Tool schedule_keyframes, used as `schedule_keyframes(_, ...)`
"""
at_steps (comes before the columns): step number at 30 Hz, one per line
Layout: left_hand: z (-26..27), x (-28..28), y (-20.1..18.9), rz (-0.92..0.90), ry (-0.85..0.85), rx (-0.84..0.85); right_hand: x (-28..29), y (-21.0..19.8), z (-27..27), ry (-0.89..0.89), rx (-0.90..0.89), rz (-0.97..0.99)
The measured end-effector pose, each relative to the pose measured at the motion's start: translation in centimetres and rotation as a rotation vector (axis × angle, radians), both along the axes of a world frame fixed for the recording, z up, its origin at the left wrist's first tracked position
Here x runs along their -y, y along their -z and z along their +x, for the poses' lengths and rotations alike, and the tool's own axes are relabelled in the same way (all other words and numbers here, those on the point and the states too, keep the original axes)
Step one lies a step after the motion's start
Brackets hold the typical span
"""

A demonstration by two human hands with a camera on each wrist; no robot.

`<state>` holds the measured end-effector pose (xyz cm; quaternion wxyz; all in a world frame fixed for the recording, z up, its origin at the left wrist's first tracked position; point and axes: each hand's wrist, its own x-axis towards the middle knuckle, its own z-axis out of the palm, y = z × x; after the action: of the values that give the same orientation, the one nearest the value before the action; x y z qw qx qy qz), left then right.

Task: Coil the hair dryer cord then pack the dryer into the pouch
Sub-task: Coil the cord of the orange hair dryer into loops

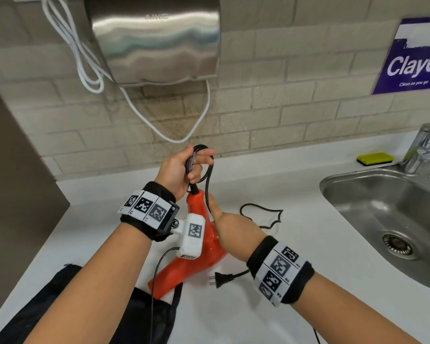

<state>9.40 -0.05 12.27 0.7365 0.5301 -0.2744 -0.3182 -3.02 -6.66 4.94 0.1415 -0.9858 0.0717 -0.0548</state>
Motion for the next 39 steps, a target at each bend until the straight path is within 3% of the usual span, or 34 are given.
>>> schedule_keyframes(5, -0.1, 0.0, 0.0, 0.032, -0.033, 0.060, 0.8, -1.2, -0.1, -0.054, 0.130, -0.298)
schedule_keyframes(9, -0.4, -0.1, 0.2, 0.037, 0.011, 0.130, 1.8, -1.8, 0.1, -0.040, 0.434, -0.509)
schedule_keyframes(12, -0.5, -0.2, 0.4, 0.061, 0.027, 0.233, 2.2, -2.5, 0.6, -0.079, 0.618, -0.411)
schedule_keyframes(15, -1.0, -0.3, 0.0, 0.196, 0.017, 0.376, 1.9, -4.7, 0.6, -0.048, 0.733, -0.162)
schedule_keyframes(19, -2.1, -0.4, -0.8, 0.298, 0.104, 0.542, 2.8, -7.3, 1.1, 0.151, 0.654, 0.183)
schedule_keyframes(22, -2.2, -0.3, -0.8, 0.257, 0.175, 0.516, 3.9, -7.9, 1.6, 0.116, 0.490, 0.205)
schedule_keyframes(25, -1.8, -0.4, -0.8, 0.232, 0.193, 0.435, 4.9, -8.0, 1.9, -0.003, 0.438, 0.358)
schedule_keyframes(29, -1.1, -0.6, -0.4, 0.244, 0.139, 0.482, 5.8, -7.9, 1.7, -0.001, 0.455, 0.347)
schedule_keyframes(34, -1.1, -0.1, 0.4, 0.175, 0.002, 0.500, 5.3, -7.4, 2.1, 0.041, 0.619, 0.398)
schedule_keyframes(39, -1.4, 0.1, 0.8, 0.178, -0.163, 0.466, 4.7, -7.0, 2.3, 0.008, 0.619, 0.379)
